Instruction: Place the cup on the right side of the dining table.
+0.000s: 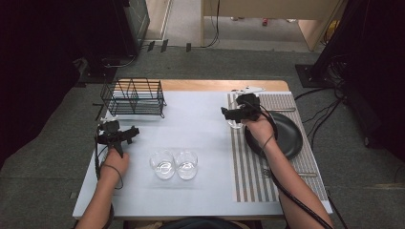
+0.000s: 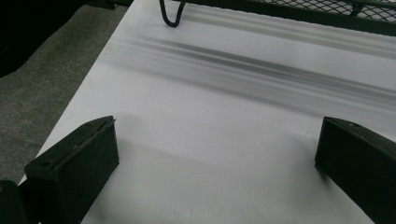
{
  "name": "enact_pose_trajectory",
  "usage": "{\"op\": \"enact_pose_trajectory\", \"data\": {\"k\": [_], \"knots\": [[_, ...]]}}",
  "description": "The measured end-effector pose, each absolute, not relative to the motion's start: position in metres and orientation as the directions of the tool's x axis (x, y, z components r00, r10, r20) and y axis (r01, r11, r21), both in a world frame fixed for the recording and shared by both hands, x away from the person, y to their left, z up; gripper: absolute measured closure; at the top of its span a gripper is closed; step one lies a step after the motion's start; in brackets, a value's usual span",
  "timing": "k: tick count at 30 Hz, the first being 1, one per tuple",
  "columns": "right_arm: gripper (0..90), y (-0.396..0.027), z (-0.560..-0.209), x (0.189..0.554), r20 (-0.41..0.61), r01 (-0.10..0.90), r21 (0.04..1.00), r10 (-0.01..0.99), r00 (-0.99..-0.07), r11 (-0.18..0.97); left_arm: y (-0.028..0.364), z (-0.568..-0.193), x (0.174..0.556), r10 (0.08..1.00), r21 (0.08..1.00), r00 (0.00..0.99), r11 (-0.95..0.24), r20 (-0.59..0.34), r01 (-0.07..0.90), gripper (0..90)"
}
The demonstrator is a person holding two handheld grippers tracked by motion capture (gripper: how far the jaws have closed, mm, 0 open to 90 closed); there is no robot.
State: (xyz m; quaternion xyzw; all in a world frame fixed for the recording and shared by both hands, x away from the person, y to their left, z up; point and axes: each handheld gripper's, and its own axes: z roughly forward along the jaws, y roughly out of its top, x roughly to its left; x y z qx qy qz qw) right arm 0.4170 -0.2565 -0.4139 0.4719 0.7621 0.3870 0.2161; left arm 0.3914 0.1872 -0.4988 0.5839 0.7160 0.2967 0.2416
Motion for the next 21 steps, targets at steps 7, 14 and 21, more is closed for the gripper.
{"op": "enact_pose_trajectory", "data": {"k": [7, 14, 21], "knots": [[6.8, -0.254, -0.411, 0.415, 0.039, 0.544, 0.798, 0.879, -0.475, 0.259, 0.187, -0.499, 0.391, 0.980, 0.707, -0.201, 0.142, 0.001, 0.693, 0.0], [6.9, -0.249, -0.408, 0.411, 0.045, 0.541, 0.798, 0.869, -0.493, 0.266, 0.187, -0.499, 0.391, 0.979, 0.708, -0.202, 0.143, 0.000, 0.692, 0.0], [7.3, -0.242, -0.408, 0.408, 0.049, 0.533, 0.801, 0.858, -0.511, 0.272, 0.187, -0.499, 0.392, 0.979, 0.707, -0.202, 0.143, 0.000, 0.692, 0.0]]}}
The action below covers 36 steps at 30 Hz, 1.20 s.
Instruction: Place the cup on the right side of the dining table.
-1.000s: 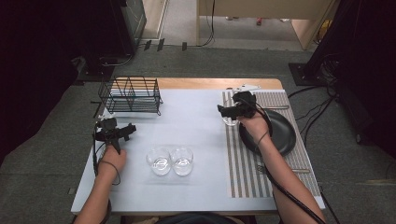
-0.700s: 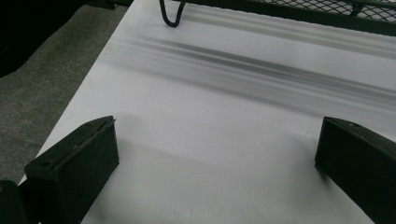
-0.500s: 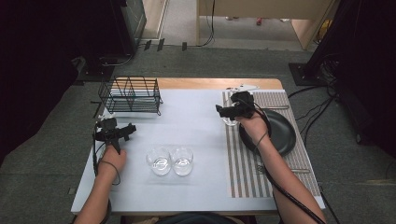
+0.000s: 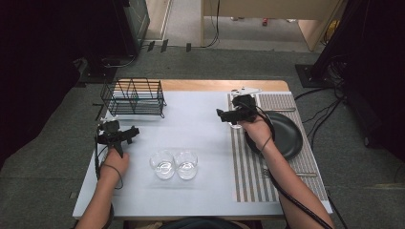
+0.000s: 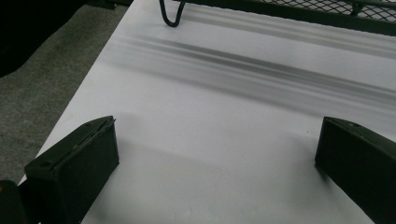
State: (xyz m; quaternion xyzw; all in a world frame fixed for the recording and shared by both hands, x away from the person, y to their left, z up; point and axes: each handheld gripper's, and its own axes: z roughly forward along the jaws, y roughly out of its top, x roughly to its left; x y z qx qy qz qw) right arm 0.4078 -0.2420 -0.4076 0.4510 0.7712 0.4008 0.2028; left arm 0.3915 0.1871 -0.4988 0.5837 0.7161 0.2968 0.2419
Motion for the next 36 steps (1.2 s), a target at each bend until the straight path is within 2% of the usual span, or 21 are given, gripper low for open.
{"op": "enact_pose_trajectory", "data": {"k": [36], "knots": [[7.9, -0.210, -0.416, 0.386, 0.053, 0.481, 0.816, 0.786, -0.616, 0.322, 0.187, -0.499, 0.392, 0.980, 0.704, -0.200, 0.141, 0.002, 0.696, 0.0]]}}
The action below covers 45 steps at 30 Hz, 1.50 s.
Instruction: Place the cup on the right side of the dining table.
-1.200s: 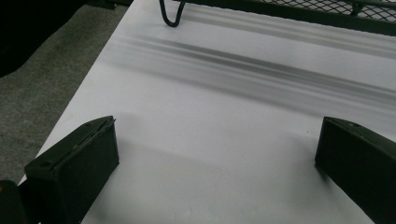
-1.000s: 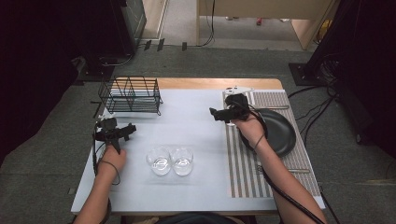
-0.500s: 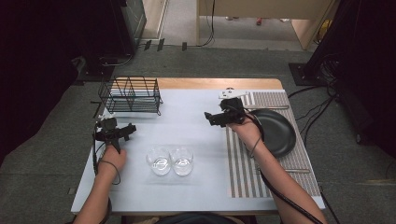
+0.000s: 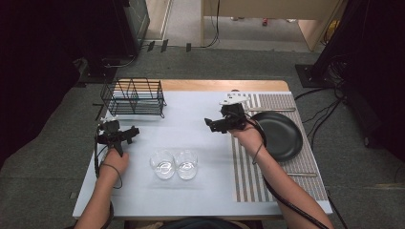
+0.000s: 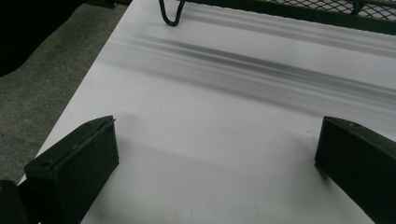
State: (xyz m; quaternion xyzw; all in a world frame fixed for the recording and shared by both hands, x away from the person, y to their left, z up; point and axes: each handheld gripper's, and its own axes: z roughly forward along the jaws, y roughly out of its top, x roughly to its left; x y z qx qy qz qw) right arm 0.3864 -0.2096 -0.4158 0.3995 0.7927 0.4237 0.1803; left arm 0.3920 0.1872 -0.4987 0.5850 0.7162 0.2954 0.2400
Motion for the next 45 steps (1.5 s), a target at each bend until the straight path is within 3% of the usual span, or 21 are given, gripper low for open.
{"op": "enact_pose_trajectory", "data": {"k": [14, 45], "knots": [[7.9, -0.201, -0.423, 0.379, 0.033, 0.455, 0.820, 0.764, -0.645, 0.348, 0.188, -0.498, 0.392, 0.981, 0.701, -0.196, 0.139, 0.002, 0.700, 0.0], [8.1, -0.188, -0.455, 0.375, 0.090, 0.458, 0.815, 0.703, -0.705, 0.355, 0.187, -0.499, 0.392, 0.980, 0.703, -0.198, 0.139, 0.002, 0.698, 0.0]]}}
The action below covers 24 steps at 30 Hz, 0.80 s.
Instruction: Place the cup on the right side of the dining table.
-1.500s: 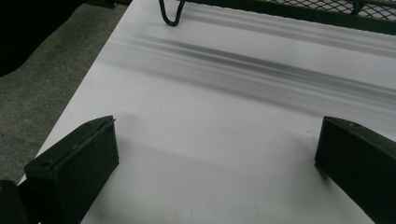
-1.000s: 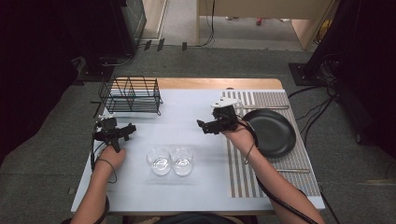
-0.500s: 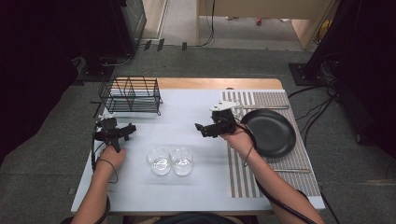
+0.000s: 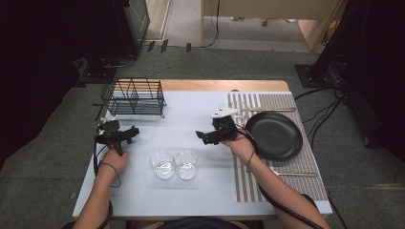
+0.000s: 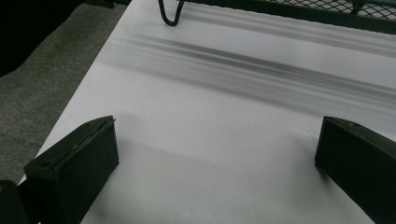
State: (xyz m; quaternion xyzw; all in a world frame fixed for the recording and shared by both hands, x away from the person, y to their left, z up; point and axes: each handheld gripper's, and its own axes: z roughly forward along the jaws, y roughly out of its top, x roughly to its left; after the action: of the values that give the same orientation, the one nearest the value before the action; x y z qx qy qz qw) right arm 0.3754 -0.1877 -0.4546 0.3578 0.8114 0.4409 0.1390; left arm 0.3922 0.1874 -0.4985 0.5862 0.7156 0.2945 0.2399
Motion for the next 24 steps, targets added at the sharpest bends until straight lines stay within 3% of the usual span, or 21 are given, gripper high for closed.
{"op": "enact_pose_trajectory", "data": {"k": [6, 8, 24], "knots": [[8.4, -0.186, -0.463, 0.378, 0.088, 0.464, 0.806, 0.699, -0.709, 0.369, 0.187, -0.499, 0.392, 0.980, 0.703, -0.197, 0.139, 0.002, 0.698, 0.0], [20.9, -0.185, -0.465, 0.377, 0.072, 0.462, 0.798, 0.699, -0.711, 0.388, 0.187, -0.499, 0.392, 0.980, 0.703, -0.197, 0.139, 0.002, 0.698, 0.0], [21.1, -0.181, -0.481, 0.377, 0.070, 0.478, 0.767, 0.685, -0.726, 0.428, 0.187, -0.499, 0.392, 0.980, 0.703, -0.198, 0.139, 0.002, 0.697, 0.0]]}}
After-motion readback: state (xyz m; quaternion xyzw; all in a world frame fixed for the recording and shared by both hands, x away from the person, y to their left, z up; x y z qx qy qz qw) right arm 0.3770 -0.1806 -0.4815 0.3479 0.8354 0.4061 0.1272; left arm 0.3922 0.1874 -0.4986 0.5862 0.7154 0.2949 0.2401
